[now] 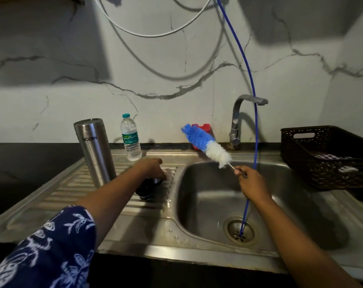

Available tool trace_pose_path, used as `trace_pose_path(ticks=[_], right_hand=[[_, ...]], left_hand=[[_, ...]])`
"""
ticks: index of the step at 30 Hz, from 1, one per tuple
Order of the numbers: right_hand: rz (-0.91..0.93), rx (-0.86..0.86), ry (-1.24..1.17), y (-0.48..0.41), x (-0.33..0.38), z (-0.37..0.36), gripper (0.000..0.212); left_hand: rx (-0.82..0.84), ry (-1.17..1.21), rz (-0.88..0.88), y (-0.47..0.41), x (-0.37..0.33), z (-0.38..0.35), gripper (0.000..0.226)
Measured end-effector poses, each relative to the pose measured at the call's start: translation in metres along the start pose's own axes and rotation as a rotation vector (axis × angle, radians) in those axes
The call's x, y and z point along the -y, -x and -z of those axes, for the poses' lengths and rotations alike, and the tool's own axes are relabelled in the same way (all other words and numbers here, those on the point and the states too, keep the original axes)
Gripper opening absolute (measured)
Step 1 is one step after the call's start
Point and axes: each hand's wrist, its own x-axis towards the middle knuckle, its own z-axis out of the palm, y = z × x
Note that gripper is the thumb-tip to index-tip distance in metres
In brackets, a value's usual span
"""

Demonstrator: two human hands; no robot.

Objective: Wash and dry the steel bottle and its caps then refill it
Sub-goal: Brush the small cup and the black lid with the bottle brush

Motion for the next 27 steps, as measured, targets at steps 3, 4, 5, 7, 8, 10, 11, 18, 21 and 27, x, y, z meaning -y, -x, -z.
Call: trace_pose_path(ticks=[3, 4, 5, 7, 8, 10, 11, 18, 21, 27], right_hand=[[-0.008, -0.006, 0.023, -0.001, 0.001, 0.001, 0.024], [-0.013, -0.005, 0.023, -0.001, 0.001, 0.001, 0.024], [-0.016, -0.002, 0.019, -0.002, 0.001, 0.001, 0.024], [-0.025, 0.007, 0.013, 0.0, 0.002, 0.003, 0.023], [-0.028, 0.014, 0.018, 0.0, 0.002, 0.004, 0.023], [-0.033, 0.032, 0.051, 0.0, 0.0, 0.006, 0.021], [-0.042, 0.037, 0.073, 0.001, 0.0, 0.008, 0.021], [0.092, -0.171, 0.41, -0.009, 0.039, 0.059, 0.026], [0.185, -0.232, 0.658, -0.046, 0.081, 0.081, 0.024], [0.26, -0.174, 1.238, -0.129, 0.169, 0.08, 0.028]], left_hand=[[-0.092, -0.026, 0.012, -0.002, -0.003, -0.002, 0.055], [-0.125, 0.004, 0.014, 0.001, -0.006, 0.0, 0.049], [-0.165, 0.057, 0.018, 0.005, -0.008, 0.003, 0.046], [-0.246, 0.297, 0.003, 0.016, -0.016, 0.008, 0.046], [-0.267, 0.523, -0.011, 0.023, -0.022, 0.009, 0.047], [-0.237, 1.106, -0.025, 0.04, -0.037, 0.006, 0.041], [-0.191, 1.373, -0.015, 0.049, -0.046, 0.001, 0.034], [0.125, 2.498, 0.19, 0.056, -0.066, -0.045, 0.045], [0.163, 2.587, 0.161, 0.049, -0.065, -0.057, 0.062], [0.103, 2.598, 0.091, 0.029, -0.06, -0.061, 0.029]])
